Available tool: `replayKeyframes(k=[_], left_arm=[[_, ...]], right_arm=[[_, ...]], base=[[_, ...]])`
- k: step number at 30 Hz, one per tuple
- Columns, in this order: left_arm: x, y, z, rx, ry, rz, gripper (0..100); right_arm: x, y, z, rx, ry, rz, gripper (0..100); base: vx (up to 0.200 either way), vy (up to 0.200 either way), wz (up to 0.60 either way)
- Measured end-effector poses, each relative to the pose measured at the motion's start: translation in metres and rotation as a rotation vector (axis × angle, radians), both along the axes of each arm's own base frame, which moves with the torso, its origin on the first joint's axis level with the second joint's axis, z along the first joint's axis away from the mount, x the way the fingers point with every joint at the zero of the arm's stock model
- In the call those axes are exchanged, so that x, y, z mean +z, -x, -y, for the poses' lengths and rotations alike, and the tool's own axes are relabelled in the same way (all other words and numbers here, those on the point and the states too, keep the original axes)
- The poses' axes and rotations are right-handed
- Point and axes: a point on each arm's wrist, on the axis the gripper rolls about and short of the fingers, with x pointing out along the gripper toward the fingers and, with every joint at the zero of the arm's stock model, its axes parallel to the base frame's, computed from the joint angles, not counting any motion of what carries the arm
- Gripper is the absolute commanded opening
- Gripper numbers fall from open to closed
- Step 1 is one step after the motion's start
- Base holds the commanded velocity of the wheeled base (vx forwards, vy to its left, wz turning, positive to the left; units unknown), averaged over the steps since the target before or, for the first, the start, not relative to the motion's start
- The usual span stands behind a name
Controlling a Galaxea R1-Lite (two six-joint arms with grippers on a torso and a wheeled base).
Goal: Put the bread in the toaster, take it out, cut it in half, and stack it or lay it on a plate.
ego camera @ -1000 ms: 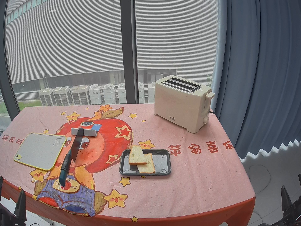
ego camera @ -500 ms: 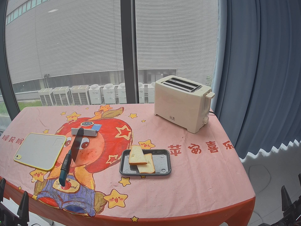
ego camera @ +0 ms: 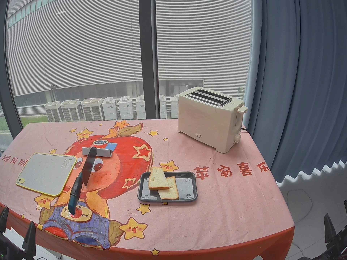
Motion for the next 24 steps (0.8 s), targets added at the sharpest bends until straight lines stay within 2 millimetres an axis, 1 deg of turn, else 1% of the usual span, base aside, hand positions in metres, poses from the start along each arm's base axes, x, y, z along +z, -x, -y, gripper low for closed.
replayKeyframes(k=[24], left_arm=[[-0.0091, -0.0028, -0.0001, -0.004, 0.002, -0.034, 100]], right_arm=[[0.0, 0.0, 0.0, 0.0, 0.0, 0.0, 100]], base=[[0.0, 0.0, 0.0]])
